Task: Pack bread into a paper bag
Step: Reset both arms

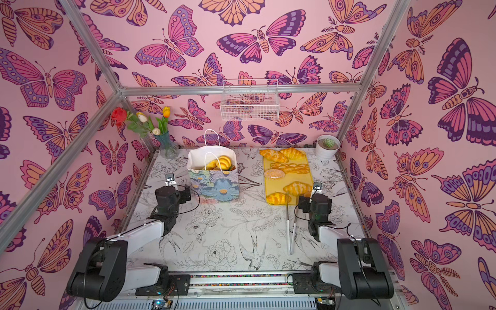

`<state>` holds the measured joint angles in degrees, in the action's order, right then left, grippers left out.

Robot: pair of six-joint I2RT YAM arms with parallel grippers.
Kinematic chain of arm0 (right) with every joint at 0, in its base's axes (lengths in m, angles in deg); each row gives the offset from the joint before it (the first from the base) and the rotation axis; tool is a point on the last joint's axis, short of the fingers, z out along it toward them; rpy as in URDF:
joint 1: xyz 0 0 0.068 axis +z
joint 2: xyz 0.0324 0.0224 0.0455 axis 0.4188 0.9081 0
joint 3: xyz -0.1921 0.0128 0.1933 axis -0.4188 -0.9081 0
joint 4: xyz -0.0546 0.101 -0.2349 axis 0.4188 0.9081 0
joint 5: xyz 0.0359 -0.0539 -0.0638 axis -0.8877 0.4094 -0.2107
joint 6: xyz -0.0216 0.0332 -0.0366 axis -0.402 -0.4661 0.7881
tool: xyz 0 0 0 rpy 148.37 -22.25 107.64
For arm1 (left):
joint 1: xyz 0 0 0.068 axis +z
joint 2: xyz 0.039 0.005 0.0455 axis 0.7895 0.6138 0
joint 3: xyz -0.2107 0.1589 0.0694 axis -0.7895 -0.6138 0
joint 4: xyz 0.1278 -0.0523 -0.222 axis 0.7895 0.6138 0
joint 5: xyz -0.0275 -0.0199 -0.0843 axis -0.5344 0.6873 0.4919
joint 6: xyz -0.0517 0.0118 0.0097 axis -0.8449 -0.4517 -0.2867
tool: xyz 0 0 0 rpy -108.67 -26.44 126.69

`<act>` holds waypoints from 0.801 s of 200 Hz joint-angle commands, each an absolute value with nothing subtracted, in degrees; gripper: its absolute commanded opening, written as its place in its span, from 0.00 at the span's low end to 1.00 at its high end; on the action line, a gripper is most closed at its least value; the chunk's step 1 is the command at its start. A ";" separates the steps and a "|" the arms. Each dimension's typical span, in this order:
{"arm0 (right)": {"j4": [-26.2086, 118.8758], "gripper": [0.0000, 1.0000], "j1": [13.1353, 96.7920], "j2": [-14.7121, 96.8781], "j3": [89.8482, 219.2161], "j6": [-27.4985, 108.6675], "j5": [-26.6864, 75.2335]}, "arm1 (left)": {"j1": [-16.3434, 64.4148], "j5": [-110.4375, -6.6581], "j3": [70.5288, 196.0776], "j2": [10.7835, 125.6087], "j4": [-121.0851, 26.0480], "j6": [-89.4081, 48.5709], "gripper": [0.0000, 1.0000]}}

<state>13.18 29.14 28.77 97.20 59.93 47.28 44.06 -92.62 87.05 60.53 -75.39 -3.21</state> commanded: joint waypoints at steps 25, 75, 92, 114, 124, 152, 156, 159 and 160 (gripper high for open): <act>-3.14 0.99 23.90 40.16 99.50 59.02 38.65 | 43.56 -89.87 82.99 63.20 -81.70 -3.94 1.00; -1.41 0.99 22.16 39.71 100.19 57.75 37.00 | 49.35 -90.47 76.37 74.79 -106.92 -6.36 0.99; -0.26 0.99 22.17 39.30 100.38 57.87 37.41 | 48.91 -90.59 78.35 71.74 -97.42 -6.65 0.99; 1.33 0.99 22.21 38.79 100.78 57.97 37.33 | 50.81 -86.86 81.37 73.17 -95.78 -7.58 0.99; 0.29 0.99 22.28 39.13 100.54 58.13 37.09 | 50.95 -86.73 81.47 73.10 -95.47 -7.64 0.99; 1.95 0.99 22.30 39.21 101.37 58.17 36.69 | 50.90 -86.69 81.47 73.11 -95.55 -7.58 0.99; 1.91 0.99 22.30 39.30 101.42 58.19 36.67 | 50.93 -86.69 81.47 73.10 -95.54 -7.59 0.99; 1.71 0.99 22.30 39.39 101.38 58.15 36.67 | 50.91 -86.69 81.47 73.14 -95.54 -7.59 0.99; 1.65 0.99 22.30 39.40 101.35 58.15 36.69 | 50.91 -86.69 81.47 73.16 -95.54 -7.55 0.99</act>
